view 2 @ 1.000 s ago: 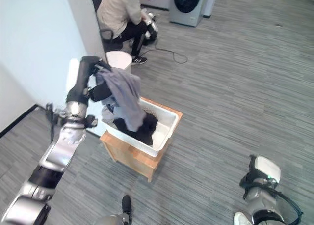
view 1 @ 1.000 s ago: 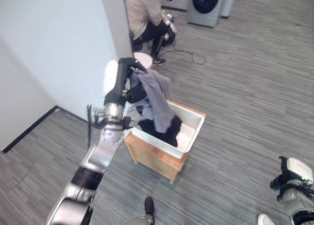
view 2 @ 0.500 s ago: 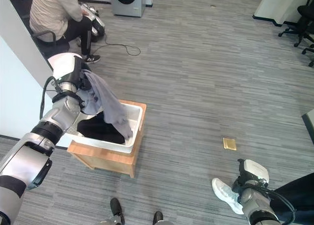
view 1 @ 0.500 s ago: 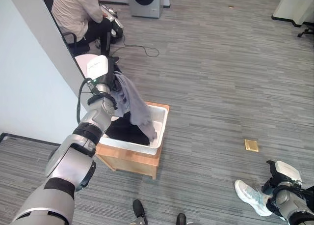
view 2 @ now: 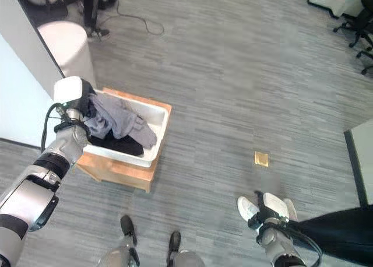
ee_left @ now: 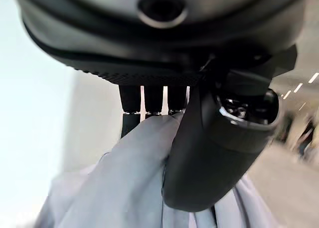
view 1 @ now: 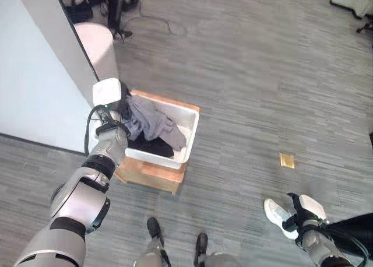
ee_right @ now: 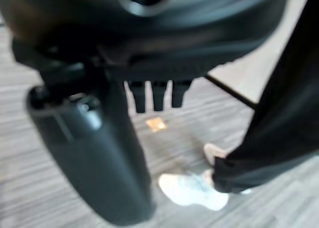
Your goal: Pick up bed clothes into laundry basket.
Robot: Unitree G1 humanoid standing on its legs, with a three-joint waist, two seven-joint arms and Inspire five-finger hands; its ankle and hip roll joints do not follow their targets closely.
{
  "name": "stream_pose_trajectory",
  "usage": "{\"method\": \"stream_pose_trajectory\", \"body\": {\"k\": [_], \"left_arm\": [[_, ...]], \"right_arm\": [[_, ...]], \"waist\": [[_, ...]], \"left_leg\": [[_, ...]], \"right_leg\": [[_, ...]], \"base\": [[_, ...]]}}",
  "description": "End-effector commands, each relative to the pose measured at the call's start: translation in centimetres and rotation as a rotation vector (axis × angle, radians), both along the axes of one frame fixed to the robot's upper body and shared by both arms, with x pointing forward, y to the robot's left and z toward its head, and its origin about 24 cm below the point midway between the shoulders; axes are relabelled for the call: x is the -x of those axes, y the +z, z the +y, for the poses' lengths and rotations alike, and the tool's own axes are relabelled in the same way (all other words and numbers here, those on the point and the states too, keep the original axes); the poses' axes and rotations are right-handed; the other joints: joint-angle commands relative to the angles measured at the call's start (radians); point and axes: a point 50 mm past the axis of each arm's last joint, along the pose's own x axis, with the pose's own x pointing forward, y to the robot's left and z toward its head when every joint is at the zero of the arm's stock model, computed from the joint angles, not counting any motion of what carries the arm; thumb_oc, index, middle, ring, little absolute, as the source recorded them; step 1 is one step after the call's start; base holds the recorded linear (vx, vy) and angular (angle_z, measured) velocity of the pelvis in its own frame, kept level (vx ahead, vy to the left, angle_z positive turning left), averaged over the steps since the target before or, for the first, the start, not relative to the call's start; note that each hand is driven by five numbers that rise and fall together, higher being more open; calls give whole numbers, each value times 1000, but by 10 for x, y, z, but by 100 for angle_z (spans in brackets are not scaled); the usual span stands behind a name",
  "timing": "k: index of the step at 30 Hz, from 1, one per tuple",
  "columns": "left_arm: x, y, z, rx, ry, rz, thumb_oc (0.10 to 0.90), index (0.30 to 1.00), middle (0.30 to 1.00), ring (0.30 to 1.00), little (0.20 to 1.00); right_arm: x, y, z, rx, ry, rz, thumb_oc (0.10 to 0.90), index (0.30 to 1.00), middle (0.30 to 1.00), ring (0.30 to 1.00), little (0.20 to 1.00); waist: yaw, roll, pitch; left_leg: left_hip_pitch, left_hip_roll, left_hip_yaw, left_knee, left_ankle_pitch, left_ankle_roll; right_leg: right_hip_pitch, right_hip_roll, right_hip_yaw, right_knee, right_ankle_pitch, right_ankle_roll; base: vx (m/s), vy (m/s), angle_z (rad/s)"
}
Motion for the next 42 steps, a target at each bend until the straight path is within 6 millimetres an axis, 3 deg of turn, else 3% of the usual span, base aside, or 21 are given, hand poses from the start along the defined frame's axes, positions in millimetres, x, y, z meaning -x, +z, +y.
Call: {"method": "stream_pose_trajectory", "body": {"k": [1, 3, 7, 13, 14, 18, 22, 24, 27, 28, 29, 30, 33, 34, 35, 36, 37, 39, 42], "left_arm": [[-12, 48, -3, 9, -8, -160, 800, 900, 900, 900, 900], [-11, 34, -5, 37, -7, -121, 800, 900, 900, 900, 900], [-11, 29, -12, 81, -27, -131, 800, 900, 900, 900, 900], [-13, 53, -36, 193, -148, -257, 800, 900, 900, 900, 900], [-11, 64, -49, 261, -233, -304, 800, 900, 900, 900, 900], [-6, 76, -59, 331, -316, -359, 800, 900, 900, 900, 900], [5, 113, -66, 384, -432, -497, 800, 900, 900, 900, 900], [12, 131, -62, 370, -464, -559, 800, 900, 900, 900, 900], [32, 154, -45, 326, -508, -639, 800, 900, 900, 900, 900], [38, 156, -37, 314, -510, -653, 800, 900, 900, 900, 900], [40, 159, -42, 304, -548, -647, 800, 900, 900, 900, 900], [47, 171, -39, 284, -558, -693, 800, 900, 900, 900, 900], [64, 179, -12, 232, -514, -761, 800, 900, 900, 900, 900], [65, 179, -11, 231, -512, -763, 800, 900, 900, 900, 900], [78, 185, 5, 180, -484, -802, 800, 900, 900, 900, 900], [79, 184, 6, 180, -480, -803, 800, 900, 900, 900, 900], [91, 179, 19, 170, -453, -816, 800, 900, 900, 900, 900], [99, 167, 31, 222, -428, -809, 800, 900, 900, 900, 900], [109, 145, 40, 184, -397, -766, 800, 900, 900, 900, 900]], "right_arm": [[-20, 46, -38, 114, -57, -154, 800, 900, 900, 900, 900], [-24, 50, -37, 104, -53, -172, 800, 900, 900, 900, 900], [-26, 58, -39, 104, -29, -204, 800, 900, 900, 900, 900], [-37, 84, -39, 151, 51, -280, 800, 900, 900, 900, 900], [-42, 96, -38, 174, 91, -304, 800, 900, 900, 900, 900], [-49, 111, -34, 197, 145, -335, 800, 900, 900, 900, 900], [-55, 139, -30, 242, 234, -405, 800, 900, 900, 900, 900], [-55, 156, -28, 258, 277, -454, 800, 900, 900, 900, 900], [-48, 198, -24, 324, 368, -562, 800, 900, 900, 900, 900], [-44, 205, -23, 328, 384, -586, 800, 900, 900, 900, 900], [-51, 196, -23, 358, 373, -519, 800, 900, 900, 900, 900], [-58, 201, -5, 338, 436, -566, 800, 900, 900, 900, 900], [-66, 246, 13, 346, 495, -783, 800, 900, 900, 900, 900], [-66, 247, 14, 346, 497, -785, 800, 900, 900, 900, 900], [-72, 269, 25, 344, 539, -872, 800, 900, 900, 900, 900], [-73, 269, 25, 343, 542, -873, 800, 900, 900, 900, 900], [-74, 286, 36, 331, 579, -951, 800, 900, 900, 900, 900], [-76, 299, 48, 315, 618, -1019, 800, 900, 900, 900, 900], [-78, 296, 62, 236, 653, -1073, 800, 900, 900, 900, 900]], "waist": [[20, -17, 44], [22, -12, 53], [22, 1, 55], [26, 17, 36], [31, 29, 20], [33, 42, -5], [43, 59, -47], [50, 65, -63], [63, 72, -83], [65, 73, -91], [102, 80, -98], [110, 84, -106], [150, 91, -132], [147, 91, -131], [175, 95, -146], [171, 96, -146], [205, 91, -158], [232, 91, -160], [252, 94, -159]], "left_leg": [[70, 91, 79, 2, -162, -116], [64, 94, 84, 2, -158, -118], [65, 94, 88, 2, -158, -119], [78, 87, 81, 2, -163, -117], [91, 83, 75, 2, -170, -118], [104, 76, 66, 2, -172, -115], [132, 66, 58, 2, -182, -113], [144, 63, 52, 2, -186, -114], [167, 59, 36, 2, -192, -119], [169, 58, 32, 2, -193, -119], [174, 56, 20, 2, -195, -120], [176, 56, 11, 2, -195, -121], [184, 50, -11, 2, -192, -123], [181, 50, -12, 2, -188, -122], [193, 46, -20, 2, -192, -126], [190, 45, -21, 2, -188, -124], [196, 41, -35, 2, -190, -126], [200, 42, -49, 2, -184, -133], [203, 42, -62, 2, -171, -136]], "right_leg": [[-102, -131, -44, -8, -17, 120], [-112, -136, -43, -8, -13, 121], [-117, -142, -42, -8, -9, 123], [-101, -143, -48, -8, -14, 122], [-84, -142, -52, -8, -20, 124], [-67, -140, -53, -8, -21, 123], [-35, -141, -60, -8, -26, 125], [-20, -143, -67, -8, -26, 126], [14, -142, -79, -8, -30, 126], [19, -141, -81, -8, -31, 125], [35, -140, -89, -8, -37, 125], [44, -142, -99, -8, -39, 124], [69, -144, -117, -8, -41, 125], [67, -145, -118, -8, -38, 124], [88, -146, -133, -8, -39, 127], [86, -147, -133, -8, -36, 126], [110, -145, -155, -8, -41, 124], [133, -141, -178, 0, -37, 121], [148, -135, -193, -3, -46, 107]], "base": [[-47, -1, -9], [-36, 4, -9], [-6, 1, -2], [3, -8, 0], [30, -16, 2], [24, -7, 1], [39, -1, 1], [52, 3, -1], [50, -12, 2], [65, -33, 6], [53, -35, 12], [36, -33, 11], [51, 7, 20], [53, 33, 18], [27, 23, 12], [74, 21, 25], [17, -7, 25], [20, -15, 38], [21, -14, 41]]}}
